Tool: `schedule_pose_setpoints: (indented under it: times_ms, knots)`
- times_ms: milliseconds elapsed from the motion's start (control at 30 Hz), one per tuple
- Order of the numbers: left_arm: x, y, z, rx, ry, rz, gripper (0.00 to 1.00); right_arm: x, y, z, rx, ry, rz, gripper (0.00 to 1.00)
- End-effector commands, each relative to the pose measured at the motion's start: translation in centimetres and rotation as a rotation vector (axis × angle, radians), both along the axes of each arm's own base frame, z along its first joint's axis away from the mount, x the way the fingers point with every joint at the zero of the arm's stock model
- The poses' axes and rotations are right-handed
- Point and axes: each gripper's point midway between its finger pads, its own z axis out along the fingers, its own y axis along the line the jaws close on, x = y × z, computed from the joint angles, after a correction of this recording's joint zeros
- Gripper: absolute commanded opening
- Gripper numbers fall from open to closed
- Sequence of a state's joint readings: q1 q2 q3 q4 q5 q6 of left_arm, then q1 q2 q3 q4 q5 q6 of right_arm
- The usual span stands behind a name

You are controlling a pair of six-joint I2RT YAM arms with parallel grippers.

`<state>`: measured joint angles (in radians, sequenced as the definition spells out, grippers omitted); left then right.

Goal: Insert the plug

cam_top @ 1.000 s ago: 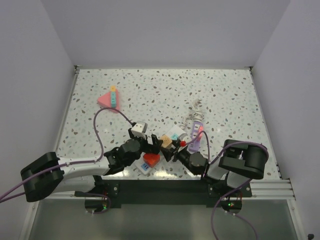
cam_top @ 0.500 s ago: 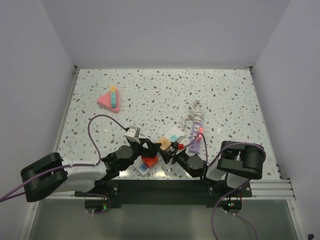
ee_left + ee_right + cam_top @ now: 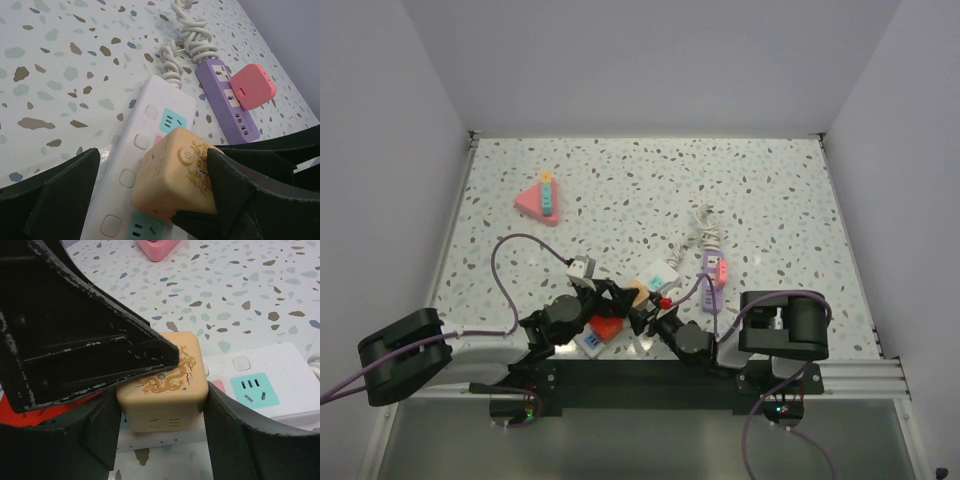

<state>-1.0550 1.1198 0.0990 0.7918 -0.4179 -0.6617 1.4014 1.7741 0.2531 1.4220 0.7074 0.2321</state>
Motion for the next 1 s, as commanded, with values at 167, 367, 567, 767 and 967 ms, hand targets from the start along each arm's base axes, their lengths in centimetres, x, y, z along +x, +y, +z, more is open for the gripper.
schedule_pose_setpoints:
  times_ms: [167,367,567,767,967]
  knots:
    - [-3.4,5.2,-10.2,0.320,0.225,0.013,0.82,-6.8,-2.8,-13.1,-0.477,0.229,0.190,0.00]
    - [-3.9,6.2,-11.5,0.339,0.263,0.038,0.82,-7.5,-2.5,-14.0,-0.523,0.234,0.201,0.00]
    - [-4.5,7.3,-12.2,0.341,0.277,0.059,0.85,-9.1,-2.8,-15.0,-0.527,0.265,0.207,0.00]
    - [-4.4,7.0,-12.0,0.340,0.267,0.050,0.86,-11.5,-2.1,-16.7,-0.546,0.290,0.222,0.00]
    - [-4.3,6.8,-11.8,0.338,0.262,0.046,0.86,-12.9,-1.9,-17.4,-0.554,0.302,0.221,0.00]
